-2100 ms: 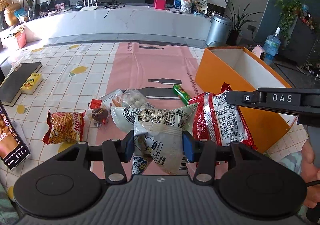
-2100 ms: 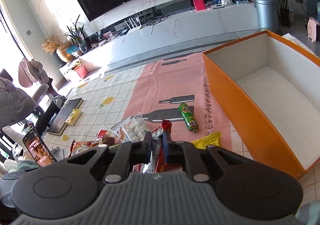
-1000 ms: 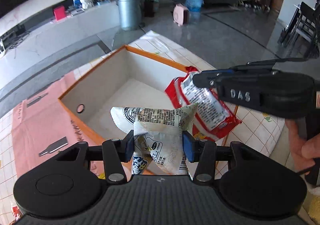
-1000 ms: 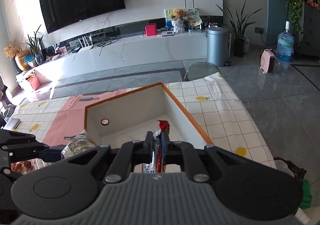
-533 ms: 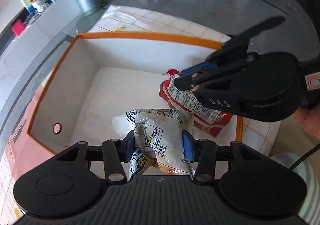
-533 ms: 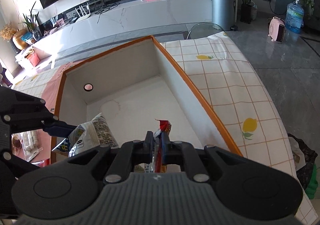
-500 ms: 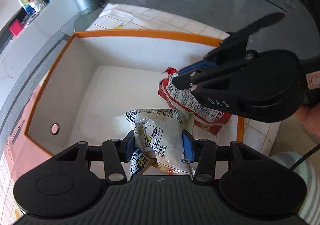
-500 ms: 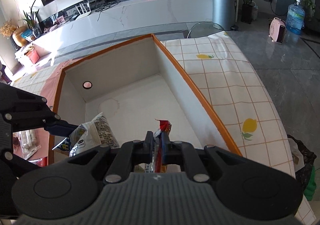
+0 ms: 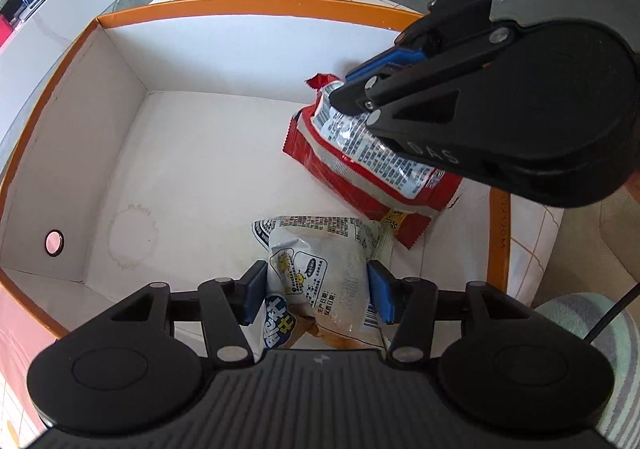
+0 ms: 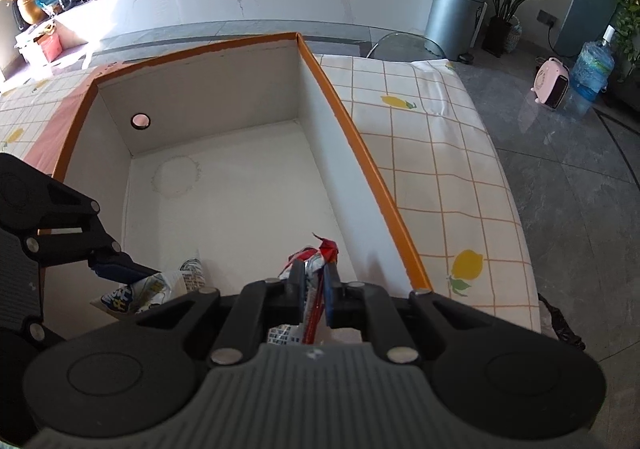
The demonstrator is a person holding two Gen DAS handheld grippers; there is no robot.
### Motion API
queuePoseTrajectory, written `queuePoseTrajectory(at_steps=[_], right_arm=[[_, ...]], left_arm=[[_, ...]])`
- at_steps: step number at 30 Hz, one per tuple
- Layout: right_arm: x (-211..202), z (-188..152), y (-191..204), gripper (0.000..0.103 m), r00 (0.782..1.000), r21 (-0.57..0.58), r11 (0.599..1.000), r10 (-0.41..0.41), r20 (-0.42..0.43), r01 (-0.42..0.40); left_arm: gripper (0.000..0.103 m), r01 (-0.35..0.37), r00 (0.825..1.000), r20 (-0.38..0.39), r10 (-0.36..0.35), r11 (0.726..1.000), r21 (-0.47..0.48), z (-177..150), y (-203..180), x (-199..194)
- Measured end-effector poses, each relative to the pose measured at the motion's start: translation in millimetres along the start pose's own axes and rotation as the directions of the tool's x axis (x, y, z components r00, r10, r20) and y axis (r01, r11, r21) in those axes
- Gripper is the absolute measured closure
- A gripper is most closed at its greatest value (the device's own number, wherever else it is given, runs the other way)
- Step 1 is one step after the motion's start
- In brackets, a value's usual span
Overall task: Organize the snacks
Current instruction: 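Carry both packets into the orange box and open both tools, then withdraw both tools from the box back over the snacks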
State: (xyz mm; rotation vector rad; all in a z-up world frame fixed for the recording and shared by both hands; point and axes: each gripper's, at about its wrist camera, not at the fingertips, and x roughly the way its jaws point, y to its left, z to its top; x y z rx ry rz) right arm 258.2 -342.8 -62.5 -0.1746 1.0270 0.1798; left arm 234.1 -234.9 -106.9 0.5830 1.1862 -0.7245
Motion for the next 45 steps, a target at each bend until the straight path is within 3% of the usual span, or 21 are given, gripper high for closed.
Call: queuePoseTrajectory(at_steps=[5, 8, 11, 14, 16, 20, 26, 30, 34, 40, 45], right_arm=[[2, 2, -1, 0.095, 0.999, -0.016, 1.0, -0.026, -0.023, 0.026], [0, 1, -2, 0.093, 0.999, -0.005, 1.0, -0.031, -0.029, 0.031], [-5, -2, -3, 0.08, 0.999, 0.023, 0.999, -0.028, -0.025, 0.029], [-17, -3, -2, 0.078, 1.0, 0.052, 0.999, -0.015, -0.016, 0.016], [-28, -5, 1, 0.07, 1.0, 0.066, 0.998, -0.011, 0.002, 0.011], [-50, -15, 9, 0.06, 0.999, 0.109, 0.994, -0.007, 0.053, 0.001], [-88, -31, 30, 0.054, 0.988, 0.176, 0.984, -0.002, 0.155, -0.026], [-118, -46, 55, 0.038, 0.968, 0.19, 0.981, -0.005, 0.25, -0.044], [-139, -60, 86, 0.033, 0.946, 0.191, 0.979, 0.011, 0.324, -0.077], [-158, -76, 133, 0.033, 0.927, 0.199, 0.969, 0.066, 0.37, -0.148], [-153, -96, 173, 0.033, 0.927, 0.212, 0.958, 0.106, 0.36, -0.192]], left_arm=[[0.031, 0.001, 1.0, -0.018, -0.001, 1.0, -0.028, -2, 11, 1], [0.026, -0.003, 1.0, 0.009, 0.003, 0.999, -0.048, -7, 12, -8], [0.018, 0.01, 0.999, 0.051, -0.005, 0.996, -0.087, -10, 15, -20], [0.017, 0.027, 0.996, 0.091, -0.017, 0.994, -0.11, -15, 13, -37], [0.017, 0.018, 0.991, 0.134, -0.003, 0.994, -0.109, -22, 8, -52], [0.017, -0.024, 0.972, 0.226, 0.057, 0.989, -0.146, -37, -1, -78], [0.017, -0.063, 0.924, 0.352, 0.147, 0.969, -0.24, -71, -1, -124], [0.017, -0.086, 0.878, 0.425, 0.219, 0.947, -0.31, -103, 1, -147], [0.017, -0.099, 0.843, 0.457, 0.285, 0.916, -0.39, -135, 6, -161], [0.017, -0.068, 0.816, 0.46, 0.349, 0.849, -0.525, -188, 20, -179], [0.019, -0.053, 0.811, 0.429, 0.397, 0.781, -0.622, -235, 29, -174]])
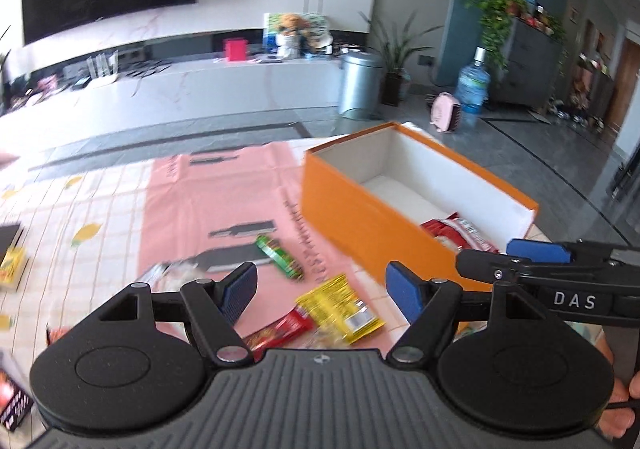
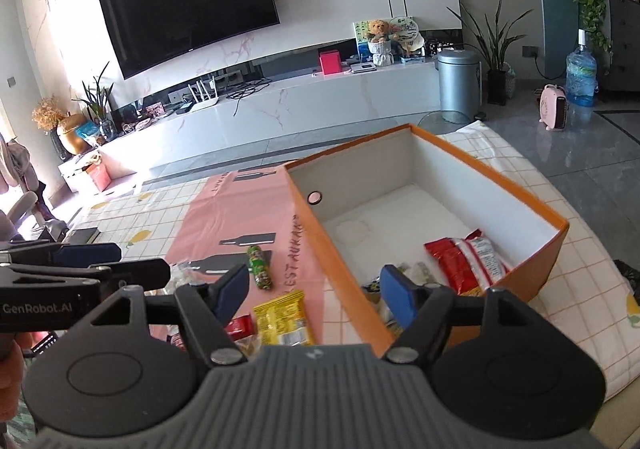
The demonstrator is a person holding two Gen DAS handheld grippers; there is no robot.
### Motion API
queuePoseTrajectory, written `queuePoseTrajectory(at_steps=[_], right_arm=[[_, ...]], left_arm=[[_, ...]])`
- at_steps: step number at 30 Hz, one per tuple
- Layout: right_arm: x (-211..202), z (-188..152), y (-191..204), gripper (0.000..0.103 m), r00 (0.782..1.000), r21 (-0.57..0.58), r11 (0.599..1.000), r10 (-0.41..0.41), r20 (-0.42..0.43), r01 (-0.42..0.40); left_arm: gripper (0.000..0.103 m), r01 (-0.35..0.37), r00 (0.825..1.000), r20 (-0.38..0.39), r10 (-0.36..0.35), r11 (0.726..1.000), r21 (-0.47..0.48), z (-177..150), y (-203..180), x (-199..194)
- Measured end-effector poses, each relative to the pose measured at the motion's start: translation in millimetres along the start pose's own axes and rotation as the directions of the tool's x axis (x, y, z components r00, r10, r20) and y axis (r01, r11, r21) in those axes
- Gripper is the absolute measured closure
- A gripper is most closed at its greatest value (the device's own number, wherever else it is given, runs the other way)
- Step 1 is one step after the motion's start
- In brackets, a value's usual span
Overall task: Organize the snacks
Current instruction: 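Withdraw both tools from the box back over the snacks, then grasp the orange chip bag with the left tool while the right tool grasps the clear seaweed bag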
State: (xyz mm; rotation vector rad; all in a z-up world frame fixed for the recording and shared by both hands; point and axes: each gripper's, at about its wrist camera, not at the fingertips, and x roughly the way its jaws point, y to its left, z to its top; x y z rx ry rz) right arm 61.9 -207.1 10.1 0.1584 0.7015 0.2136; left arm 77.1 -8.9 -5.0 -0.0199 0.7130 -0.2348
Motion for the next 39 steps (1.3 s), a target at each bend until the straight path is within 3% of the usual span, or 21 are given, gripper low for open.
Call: queuePoseTrajectory(at_steps=[9, 16, 24, 28, 33, 39], right_arm=[[35, -49, 43, 0.033, 0.993, -0.014, 1.0, 0.015, -0.116, -0.016], [63, -66, 67, 0.031, 0.986, -0.085, 0.996, -0.014, -0.167, 0.0], [96, -69, 84, 0.027, 0.979, -0.161, 0.987, -0.045, -0.197, 0.013], [113, -69, 91, 0.025, 0.974, -0.192, 0.981, -0.061, -0.218, 0.018], [129, -72, 96, 0.025, 0.97, -0.222, 0.975, -0.082, -0.229, 0.03], [139, -74, 93, 0.028, 0.964, -0.219, 0.975, -0.09, -0.249, 0.034]], left_arm=[[0.022, -0.093, 0.994, -0.066, 0.084, 0.985, -0.146, -54, 68, -16], [0.022, -0.138, 0.987, -0.109, 0.117, 0.969, -0.206, -85, 102, -15], [0.023, -0.215, 0.974, -0.114, 0.196, 0.957, -0.193, -95, 127, -4], [0.021, -0.317, 0.947, -0.099, 0.305, 0.937, -0.144, -87, 136, 1], [0.018, -0.453, 0.891, -0.091, 0.445, 0.885, -0.107, -75, 159, 18], [0.016, -0.499, 0.864, -0.147, 0.482, 0.858, -0.121, -69, 188, 43]])
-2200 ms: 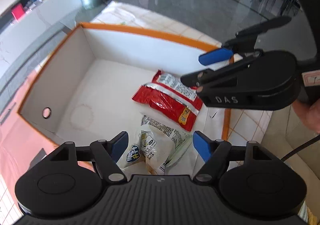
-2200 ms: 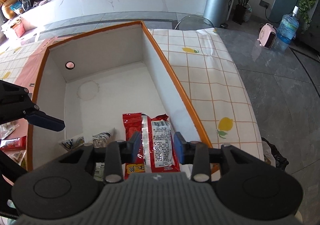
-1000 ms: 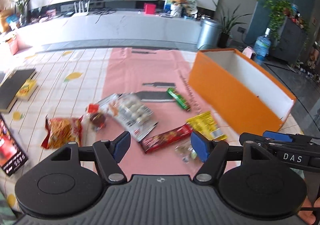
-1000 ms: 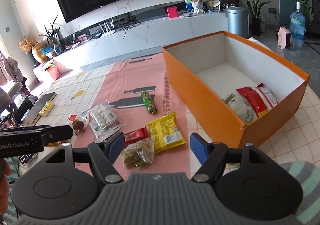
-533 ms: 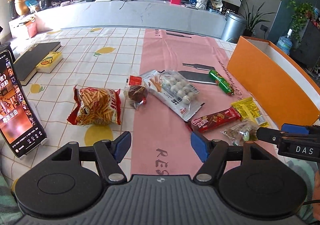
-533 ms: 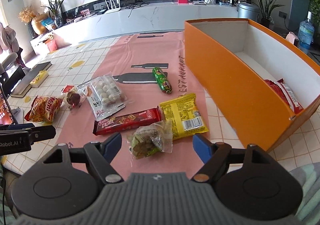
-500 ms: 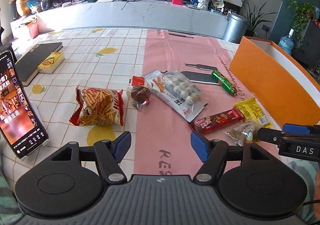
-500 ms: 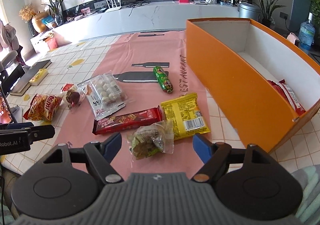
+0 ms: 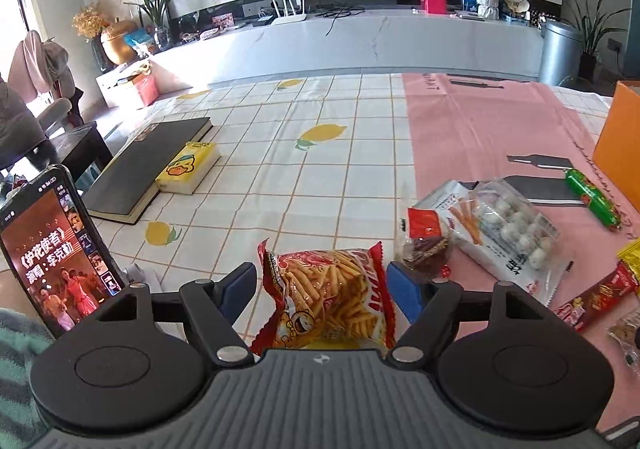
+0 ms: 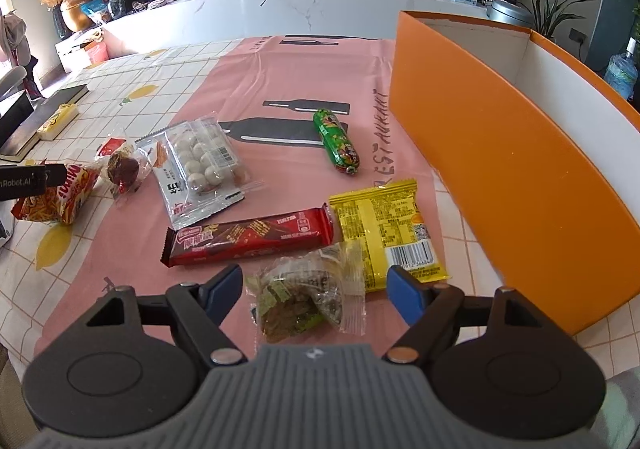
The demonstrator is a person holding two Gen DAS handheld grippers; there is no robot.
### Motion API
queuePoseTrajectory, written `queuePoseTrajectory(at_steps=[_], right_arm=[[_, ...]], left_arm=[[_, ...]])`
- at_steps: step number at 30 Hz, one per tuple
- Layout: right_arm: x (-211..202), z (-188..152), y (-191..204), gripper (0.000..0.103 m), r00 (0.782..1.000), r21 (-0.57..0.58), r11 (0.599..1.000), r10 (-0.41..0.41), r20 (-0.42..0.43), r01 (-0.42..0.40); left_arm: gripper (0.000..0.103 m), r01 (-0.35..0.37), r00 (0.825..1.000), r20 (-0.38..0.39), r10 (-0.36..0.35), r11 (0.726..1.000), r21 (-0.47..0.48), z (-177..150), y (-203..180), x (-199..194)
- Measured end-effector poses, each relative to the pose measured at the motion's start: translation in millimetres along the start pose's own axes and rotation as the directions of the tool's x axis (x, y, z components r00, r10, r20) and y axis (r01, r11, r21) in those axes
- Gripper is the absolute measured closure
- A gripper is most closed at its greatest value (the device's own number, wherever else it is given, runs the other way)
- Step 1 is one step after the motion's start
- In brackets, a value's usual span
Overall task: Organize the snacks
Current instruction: 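Grasp the orange chip bag with the left tool while the right tool grasps the clear seaweed bag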
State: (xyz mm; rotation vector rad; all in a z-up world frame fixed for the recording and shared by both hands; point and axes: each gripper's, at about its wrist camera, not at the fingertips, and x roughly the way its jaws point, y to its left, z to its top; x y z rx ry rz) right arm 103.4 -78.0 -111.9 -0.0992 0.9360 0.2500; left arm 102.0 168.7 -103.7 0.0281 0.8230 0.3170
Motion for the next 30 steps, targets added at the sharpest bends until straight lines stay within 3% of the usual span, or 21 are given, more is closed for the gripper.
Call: queuePoseTrajectory(at_steps=[7, 9, 12, 15, 23, 30], right_arm=[[9, -4, -5, 0.033, 1.0, 0.009, 1.0, 0.002, -0.03, -0.001], [10, -5, -5, 0.042, 0.999, 0.01, 1.0, 0.01, -0.037, -0.01], [11, -9, -7, 0.047, 0.999, 0.016, 0.999, 0.037, -0.037, -0.037], [10, -12, -13, 0.052, 0.997, 0.056, 0.997, 0.056, -0.044, -0.053], [0, -19, -31, 0.059, 0.994, 0.116, 0.989, 0.093, -0.05, -0.086], [-23, -20, -50, 0.06, 0.992, 0.154, 0.98, 0.126, 0.015, -0.127]], left_arm=[[0.017, 0.018, 0.998, -0.055, -0.02, 0.999, -0.046, -1, 4, 23], [0.017, 0.024, 0.998, -0.055, -0.028, 0.998, -0.058, -3, 5, 25], [0.028, 0.039, 0.998, -0.046, -0.044, 0.994, -0.102, -3, 8, 26], [0.033, 0.002, 0.999, -0.042, -0.008, 0.99, -0.144, -4, 9, 23], [0.038, -0.064, 0.998, -0.009, 0.063, 0.983, -0.169, -4, 0, -15], [0.038, -0.072, 0.996, 0.048, 0.077, 0.992, -0.105, 15, -23, -51]])
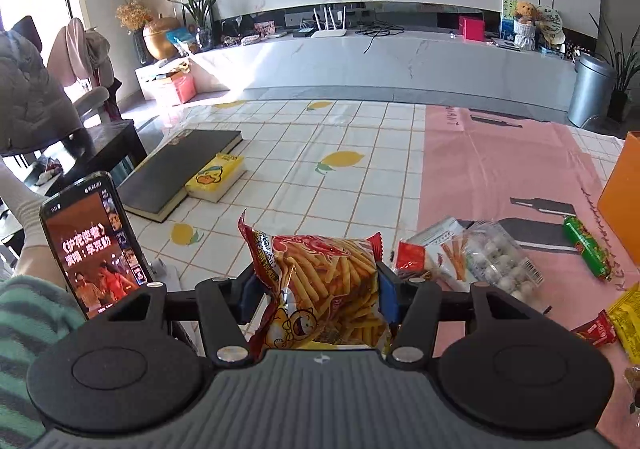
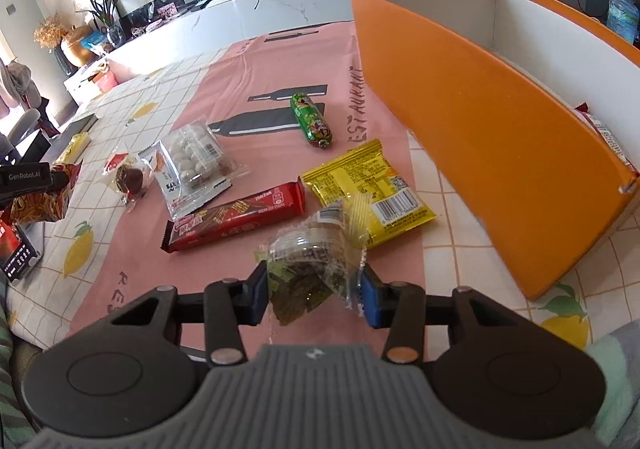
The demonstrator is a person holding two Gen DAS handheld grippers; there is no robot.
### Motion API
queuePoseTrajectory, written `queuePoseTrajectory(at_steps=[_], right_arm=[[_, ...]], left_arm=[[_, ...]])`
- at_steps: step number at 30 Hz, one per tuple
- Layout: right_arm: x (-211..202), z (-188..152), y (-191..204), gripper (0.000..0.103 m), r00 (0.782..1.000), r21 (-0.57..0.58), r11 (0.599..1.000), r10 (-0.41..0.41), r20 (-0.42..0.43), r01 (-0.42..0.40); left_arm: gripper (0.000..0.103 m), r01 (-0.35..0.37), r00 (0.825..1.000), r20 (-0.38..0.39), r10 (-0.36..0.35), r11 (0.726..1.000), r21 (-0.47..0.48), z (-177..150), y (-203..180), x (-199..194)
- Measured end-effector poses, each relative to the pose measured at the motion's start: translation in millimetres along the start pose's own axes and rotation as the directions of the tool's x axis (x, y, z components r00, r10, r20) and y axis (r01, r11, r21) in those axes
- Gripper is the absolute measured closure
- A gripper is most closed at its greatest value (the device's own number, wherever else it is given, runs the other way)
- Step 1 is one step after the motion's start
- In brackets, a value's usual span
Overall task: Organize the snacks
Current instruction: 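Grasp the orange chip bag with the left tool while the right tool grasps the clear seaweed bag, then carry both bags into the orange box and open both tools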
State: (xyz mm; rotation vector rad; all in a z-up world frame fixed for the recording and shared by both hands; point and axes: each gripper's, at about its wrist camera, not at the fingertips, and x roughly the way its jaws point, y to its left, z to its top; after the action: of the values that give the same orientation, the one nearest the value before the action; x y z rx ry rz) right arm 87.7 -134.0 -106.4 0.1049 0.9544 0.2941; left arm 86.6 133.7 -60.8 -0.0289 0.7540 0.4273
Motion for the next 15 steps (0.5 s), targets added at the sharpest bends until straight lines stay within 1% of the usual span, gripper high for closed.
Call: queuePoseTrajectory(at_steps=[2, 3, 6, 10, 15], right_arm=[[-10, 3, -4, 0.06, 1.0, -0.001, 1.0, 0.005, 0.023, -0.005], [-15, 4, -6, 0.06, 0.999, 0.001, 1.0, 0.012, 0.034, -0.012], [-32, 12, -14, 0.061, 0.996, 0.014, 0.998, 0.062, 0.066, -0.063], [-53, 28, -31, 0.061, 0.982, 0.074, 0.982, 0.165, 0.094, -0.172], [-85, 47, -44, 0.061, 0.969, 0.051, 0.978, 0.19, 0.158, -0.2]], left_arm=[[0.038, 0.024, 1.0, 0.01, -0.024, 0.999, 0.027, 5, -12, -9], [0.039, 0.047, 0.999, 0.017, -0.047, 0.998, 0.038, 8, -18, -15], [0.039, 0.115, 0.993, 0.034, -0.117, 0.992, 0.058, 16, -38, -30], [0.039, 0.204, 0.977, 0.055, -0.208, 0.976, 0.077, 32, -68, -45], [0.039, 0.306, 0.948, 0.063, -0.311, 0.949, 0.074, 49, -103, -54]])
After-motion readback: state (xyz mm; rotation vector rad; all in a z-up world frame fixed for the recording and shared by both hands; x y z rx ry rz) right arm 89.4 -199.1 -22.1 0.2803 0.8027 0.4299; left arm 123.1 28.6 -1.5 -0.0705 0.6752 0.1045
